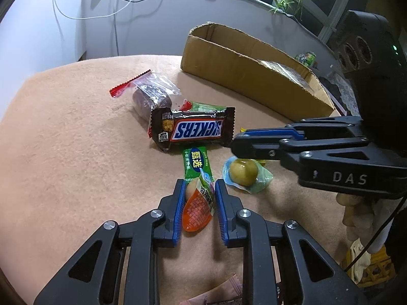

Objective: Organize snacks
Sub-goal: 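Grasp the orange-wrapped candy with the left tool while the right tool grasps the egg-shaped candy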

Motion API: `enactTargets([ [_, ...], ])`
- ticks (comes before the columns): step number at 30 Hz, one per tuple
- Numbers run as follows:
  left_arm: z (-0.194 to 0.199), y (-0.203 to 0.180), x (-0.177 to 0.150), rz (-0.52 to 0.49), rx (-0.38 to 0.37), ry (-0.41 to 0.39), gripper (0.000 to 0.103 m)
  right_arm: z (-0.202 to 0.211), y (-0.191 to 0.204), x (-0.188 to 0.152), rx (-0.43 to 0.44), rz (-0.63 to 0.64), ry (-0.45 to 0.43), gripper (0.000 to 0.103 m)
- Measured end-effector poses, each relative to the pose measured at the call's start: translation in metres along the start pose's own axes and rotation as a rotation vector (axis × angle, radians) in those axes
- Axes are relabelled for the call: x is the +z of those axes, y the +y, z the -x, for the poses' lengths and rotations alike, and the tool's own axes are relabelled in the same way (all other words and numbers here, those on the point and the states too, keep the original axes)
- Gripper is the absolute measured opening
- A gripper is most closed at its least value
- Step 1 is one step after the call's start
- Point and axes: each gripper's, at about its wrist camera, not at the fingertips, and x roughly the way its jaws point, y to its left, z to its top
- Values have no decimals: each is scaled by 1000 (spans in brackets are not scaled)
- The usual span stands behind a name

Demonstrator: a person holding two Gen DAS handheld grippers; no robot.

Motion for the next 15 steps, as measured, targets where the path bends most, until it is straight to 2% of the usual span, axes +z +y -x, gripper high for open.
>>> enactTargets([
  [15, 33, -1, 8, 21, 0, -75, 21, 52, -10, -5, -1, -34, -99, 20],
])
